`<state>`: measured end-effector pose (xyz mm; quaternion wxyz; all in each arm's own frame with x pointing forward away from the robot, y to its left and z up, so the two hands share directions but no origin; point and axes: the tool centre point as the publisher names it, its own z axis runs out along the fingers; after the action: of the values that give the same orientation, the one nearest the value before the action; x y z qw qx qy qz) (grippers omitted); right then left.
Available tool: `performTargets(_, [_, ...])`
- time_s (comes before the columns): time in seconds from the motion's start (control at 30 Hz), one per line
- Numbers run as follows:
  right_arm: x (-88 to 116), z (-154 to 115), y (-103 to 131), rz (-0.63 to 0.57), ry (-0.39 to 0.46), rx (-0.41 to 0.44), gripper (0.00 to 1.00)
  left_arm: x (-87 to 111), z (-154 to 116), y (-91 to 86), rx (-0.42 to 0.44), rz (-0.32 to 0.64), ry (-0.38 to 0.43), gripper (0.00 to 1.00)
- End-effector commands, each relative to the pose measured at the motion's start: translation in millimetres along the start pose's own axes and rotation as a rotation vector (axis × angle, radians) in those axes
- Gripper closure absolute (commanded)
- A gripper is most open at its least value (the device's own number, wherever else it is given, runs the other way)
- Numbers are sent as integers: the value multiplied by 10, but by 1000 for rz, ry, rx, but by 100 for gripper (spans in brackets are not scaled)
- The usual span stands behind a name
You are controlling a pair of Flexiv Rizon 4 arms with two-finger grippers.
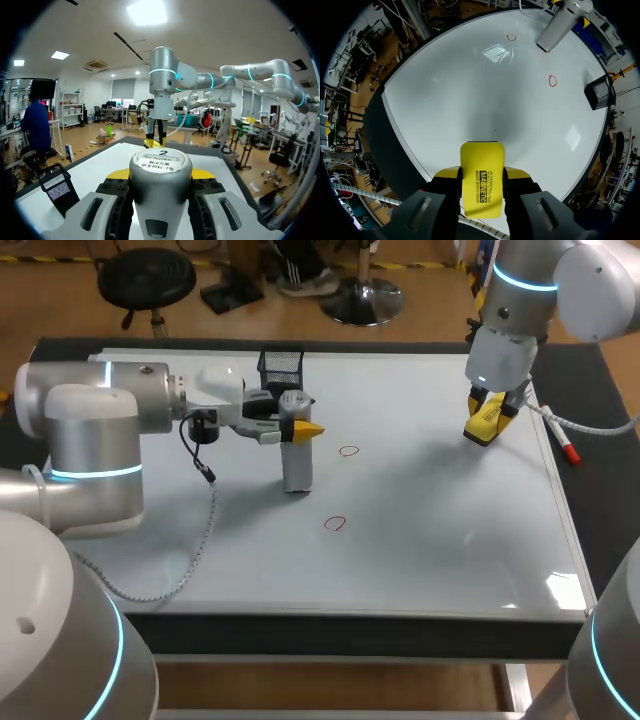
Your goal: Pick up the inspection probe, press it on each red-marked spot on the whiteboard one by one, put down the probe, pick up the eraser, and wipe off all the red marks.
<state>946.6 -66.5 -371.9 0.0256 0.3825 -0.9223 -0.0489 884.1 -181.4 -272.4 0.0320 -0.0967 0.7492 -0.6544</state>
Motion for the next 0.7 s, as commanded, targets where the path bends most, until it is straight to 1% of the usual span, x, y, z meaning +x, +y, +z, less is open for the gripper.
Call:
performTargets(0.03, [1,-5,-7,-1,2,2,100,-8,20,12,3,3,-3,100])
performTargets(0.7, [1,-5,-7,-1,2,2,100,-15,46,45,0,-4,-10,100])
